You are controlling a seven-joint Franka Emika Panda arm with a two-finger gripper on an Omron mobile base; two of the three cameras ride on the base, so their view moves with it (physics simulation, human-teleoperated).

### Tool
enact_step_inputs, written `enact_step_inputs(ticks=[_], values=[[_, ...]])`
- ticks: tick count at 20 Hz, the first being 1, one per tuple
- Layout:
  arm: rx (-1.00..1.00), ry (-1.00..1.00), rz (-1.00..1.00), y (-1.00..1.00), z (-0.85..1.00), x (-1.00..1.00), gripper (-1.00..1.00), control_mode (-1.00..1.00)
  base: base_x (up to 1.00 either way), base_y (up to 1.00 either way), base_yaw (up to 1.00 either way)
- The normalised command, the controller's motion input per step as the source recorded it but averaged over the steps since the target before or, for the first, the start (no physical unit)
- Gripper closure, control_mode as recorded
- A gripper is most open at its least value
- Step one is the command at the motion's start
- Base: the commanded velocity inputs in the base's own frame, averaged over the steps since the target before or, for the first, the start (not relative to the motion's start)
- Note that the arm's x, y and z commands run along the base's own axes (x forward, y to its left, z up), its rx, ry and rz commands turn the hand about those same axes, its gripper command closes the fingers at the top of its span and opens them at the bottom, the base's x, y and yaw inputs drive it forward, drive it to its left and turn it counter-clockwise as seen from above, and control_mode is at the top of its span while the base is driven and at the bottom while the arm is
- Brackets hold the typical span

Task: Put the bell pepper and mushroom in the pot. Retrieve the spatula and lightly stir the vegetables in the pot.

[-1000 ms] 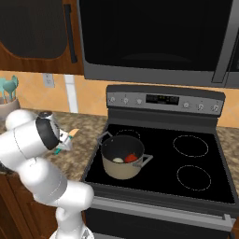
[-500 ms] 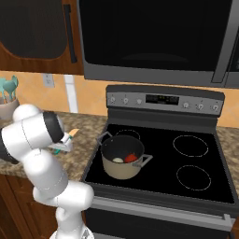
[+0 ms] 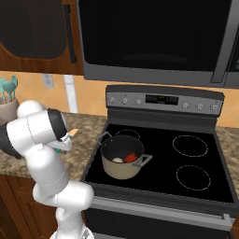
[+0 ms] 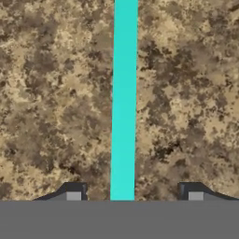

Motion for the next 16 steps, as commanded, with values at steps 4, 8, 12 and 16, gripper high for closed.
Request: enact_step_inputs(ticks=[4, 8, 12, 16], values=[[0.0, 0.01, 0.0, 0.11, -0.27, 0.0, 1.0, -1.0, 0.0, 0.0, 0.0], [0.0, 0.02, 0.0, 0.17, -0.24, 0.0, 1.0, -1.0, 0.0, 0.0, 0.0], [0.0, 0.04, 0.0, 0.08, -0.24, -0.03, 1.0, -1.0, 0.0, 0.0, 0.0], [0.0, 0.06, 0.0, 0.01, -0.18, -0.08, 1.0, -1.0, 0.0, 0.0, 0.0]])
